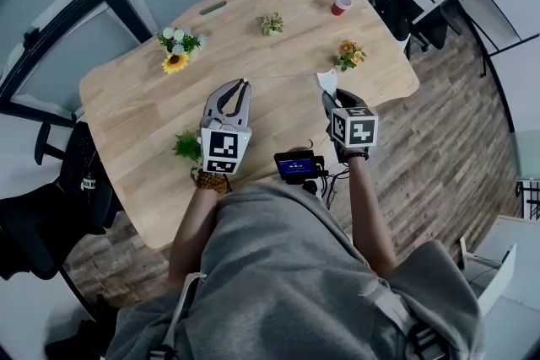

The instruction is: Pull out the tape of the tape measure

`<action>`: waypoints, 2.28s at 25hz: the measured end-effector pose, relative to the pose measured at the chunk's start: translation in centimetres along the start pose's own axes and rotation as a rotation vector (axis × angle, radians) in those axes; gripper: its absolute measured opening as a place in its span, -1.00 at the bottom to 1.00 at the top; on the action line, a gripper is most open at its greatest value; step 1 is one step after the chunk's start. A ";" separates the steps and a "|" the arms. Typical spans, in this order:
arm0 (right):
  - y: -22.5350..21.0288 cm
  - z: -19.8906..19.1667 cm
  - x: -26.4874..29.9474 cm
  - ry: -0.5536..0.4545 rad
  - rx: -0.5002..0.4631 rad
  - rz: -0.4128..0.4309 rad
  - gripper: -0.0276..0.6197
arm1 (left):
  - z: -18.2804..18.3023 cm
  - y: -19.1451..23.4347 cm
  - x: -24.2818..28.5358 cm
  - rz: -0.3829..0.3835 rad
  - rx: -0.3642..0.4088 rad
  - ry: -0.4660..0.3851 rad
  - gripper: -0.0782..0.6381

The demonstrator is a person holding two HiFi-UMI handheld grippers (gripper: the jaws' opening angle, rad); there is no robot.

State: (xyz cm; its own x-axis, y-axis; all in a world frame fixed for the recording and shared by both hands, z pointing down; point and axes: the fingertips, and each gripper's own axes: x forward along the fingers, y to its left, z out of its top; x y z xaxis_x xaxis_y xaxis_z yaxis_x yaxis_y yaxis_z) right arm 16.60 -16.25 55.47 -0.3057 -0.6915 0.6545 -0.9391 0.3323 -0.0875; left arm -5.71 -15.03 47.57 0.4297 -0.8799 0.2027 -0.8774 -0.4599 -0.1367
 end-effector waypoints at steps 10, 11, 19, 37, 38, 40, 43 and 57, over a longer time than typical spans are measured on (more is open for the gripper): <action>-0.8 -0.3 0.1 0.007 0.009 -0.017 -0.51 | -0.2 1.2 -0.2 0.038 -0.039 0.006 -0.68; -1.0 -0.4 0.0 0.008 0.012 -0.019 -0.50 | -0.3 1.6 -0.3 0.046 -0.046 0.007 -0.68; -1.2 -0.6 0.1 0.016 0.010 -0.027 -0.50 | -0.9 2.2 -0.4 0.053 -0.084 0.016 -0.68; -2.1 -1.4 0.0 0.032 0.005 -0.054 -0.50 | -1.9 4.3 -1.0 0.114 -0.117 0.025 -0.68; -2.2 -1.4 0.0 0.032 0.005 -0.055 -0.50 | -1.9 4.3 -0.9 0.114 -0.116 0.025 -0.68; -2.2 -1.4 0.1 0.032 0.005 -0.057 -0.50 | -2.0 4.3 -1.0 0.115 -0.118 0.027 -0.68; -2.2 -1.3 0.1 0.031 0.006 -0.059 -0.50 | -2.2 4.4 -1.0 0.119 -0.120 0.031 -0.68; -3.4 -1.7 -0.2 0.040 0.015 -0.089 -0.51 | -2.8 6.1 -1.6 0.167 -0.159 0.036 -0.68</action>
State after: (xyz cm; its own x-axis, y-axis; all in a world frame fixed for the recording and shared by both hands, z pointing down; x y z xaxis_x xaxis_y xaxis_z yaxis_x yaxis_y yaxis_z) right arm 20.10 -16.12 56.95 -0.2152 -0.6919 0.6892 -0.9645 0.2611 -0.0391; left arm -12.34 -16.09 49.08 0.2703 -0.9362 0.2246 -0.9595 -0.2811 -0.0172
